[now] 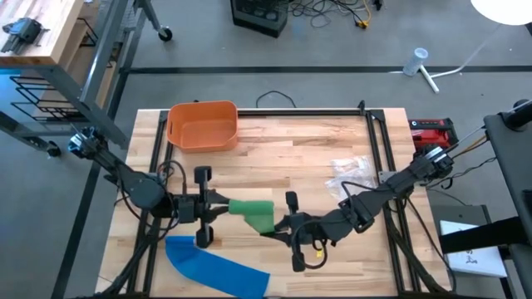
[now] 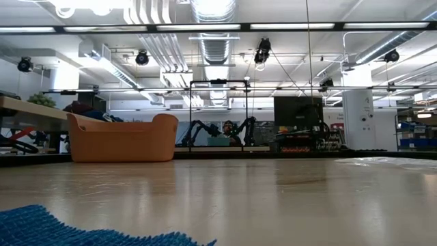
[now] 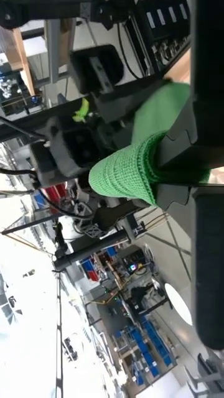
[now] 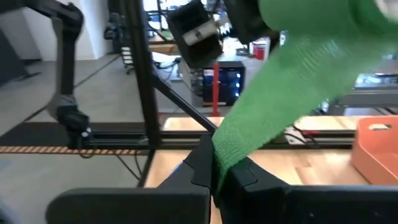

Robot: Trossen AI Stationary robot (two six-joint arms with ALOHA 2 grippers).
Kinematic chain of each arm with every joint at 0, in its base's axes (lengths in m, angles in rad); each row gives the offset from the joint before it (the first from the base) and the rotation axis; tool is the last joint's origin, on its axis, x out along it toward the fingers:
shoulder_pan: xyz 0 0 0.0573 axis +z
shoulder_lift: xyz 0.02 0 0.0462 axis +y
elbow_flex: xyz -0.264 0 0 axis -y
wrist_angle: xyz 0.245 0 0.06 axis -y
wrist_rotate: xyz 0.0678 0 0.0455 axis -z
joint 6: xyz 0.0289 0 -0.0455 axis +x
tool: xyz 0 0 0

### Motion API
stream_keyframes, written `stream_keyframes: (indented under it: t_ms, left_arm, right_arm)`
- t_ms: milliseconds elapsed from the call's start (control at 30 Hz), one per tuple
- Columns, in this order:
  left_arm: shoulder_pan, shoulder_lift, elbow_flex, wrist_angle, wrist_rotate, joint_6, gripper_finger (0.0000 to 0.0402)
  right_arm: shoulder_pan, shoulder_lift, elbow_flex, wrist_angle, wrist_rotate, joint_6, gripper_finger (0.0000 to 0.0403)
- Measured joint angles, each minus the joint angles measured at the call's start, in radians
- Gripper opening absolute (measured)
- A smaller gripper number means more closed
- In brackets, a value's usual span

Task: Roll bandage
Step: Roll the green bandage

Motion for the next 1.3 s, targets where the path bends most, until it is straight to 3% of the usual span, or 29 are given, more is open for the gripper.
stream_keyframes:
  t_ms: [233, 533, 733, 1000, 1133, 1300]
  left_arm:
    - [0.011, 0.018, 0.0, 0.002, 0.027, 0.007, 0.0007]
    - [0.011, 0.015, 0.0, 0.04, 0.063, 0.008, 0.0007]
    - [0.01, 0.014, 0.0, 0.078, 0.119, 0.01, 0.0007]
    - [0.009, 0.014, 0.0, 0.114, 0.17, 0.0, 0.0007]
    - [0.01, 0.014, 0.0, 0.12, 0.17, 0.0, 0.0007]
    - [0.01, 0.014, 0.0, 0.133, 0.17, 0.0, 0.0007]
  right_arm:
    - [0.0, 0.0, 0.003, -0.007, 0.043, 0.007, 0.0012]
    - [0.0, 0.013, -0.03, 0.032, 0.22, -0.027, 0.0129]
    - [0.007, 0.066, -0.165, 0.496, 0.208, -0.149, 0.0182]
    - [-0.028, 0.177, -0.316, 1.034, 0.187, -0.238, 0.0187]
    - [-0.047, 0.231, -0.294, 1.136, 0.092, -0.237, 0.0186]
    - [-0.051, 0.258, -0.232, 1.132, 0.088, -0.296, 0.0176]
